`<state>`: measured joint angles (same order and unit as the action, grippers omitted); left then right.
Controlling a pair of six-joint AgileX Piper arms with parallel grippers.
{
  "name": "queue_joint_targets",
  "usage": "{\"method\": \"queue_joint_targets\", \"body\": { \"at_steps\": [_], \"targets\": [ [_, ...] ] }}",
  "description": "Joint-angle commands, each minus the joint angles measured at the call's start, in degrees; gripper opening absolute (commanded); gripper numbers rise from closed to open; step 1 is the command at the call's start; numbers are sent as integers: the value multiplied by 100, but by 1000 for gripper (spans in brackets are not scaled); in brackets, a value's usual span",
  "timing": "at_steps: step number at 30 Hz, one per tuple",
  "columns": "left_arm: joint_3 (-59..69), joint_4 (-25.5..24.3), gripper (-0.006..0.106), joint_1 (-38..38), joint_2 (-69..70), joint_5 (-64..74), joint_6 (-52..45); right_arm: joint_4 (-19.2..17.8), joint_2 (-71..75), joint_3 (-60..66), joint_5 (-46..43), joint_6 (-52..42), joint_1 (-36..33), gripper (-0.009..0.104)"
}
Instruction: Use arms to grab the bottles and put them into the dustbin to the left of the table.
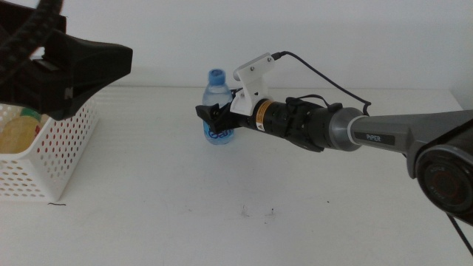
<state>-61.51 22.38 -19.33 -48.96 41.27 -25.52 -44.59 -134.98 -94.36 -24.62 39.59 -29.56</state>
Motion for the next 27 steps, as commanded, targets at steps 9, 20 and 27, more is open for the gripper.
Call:
{"method": "queue_joint_targets", "body": {
  "at_steps": [9, 20, 27],
  "targets": [
    [23, 13, 94, -12, 22, -85, -3, 509, 1959, 2724, -536, -533, 10, 87],
    [23, 13, 94, -12, 22, -85, -3, 2197, 6981, 4954, 2707, -1230, -249, 82],
    [23, 13, 94, -12, 22, -85, -3, 5277, 8319, 3751, 5540, -4695, -364, 79]
  ]
}}
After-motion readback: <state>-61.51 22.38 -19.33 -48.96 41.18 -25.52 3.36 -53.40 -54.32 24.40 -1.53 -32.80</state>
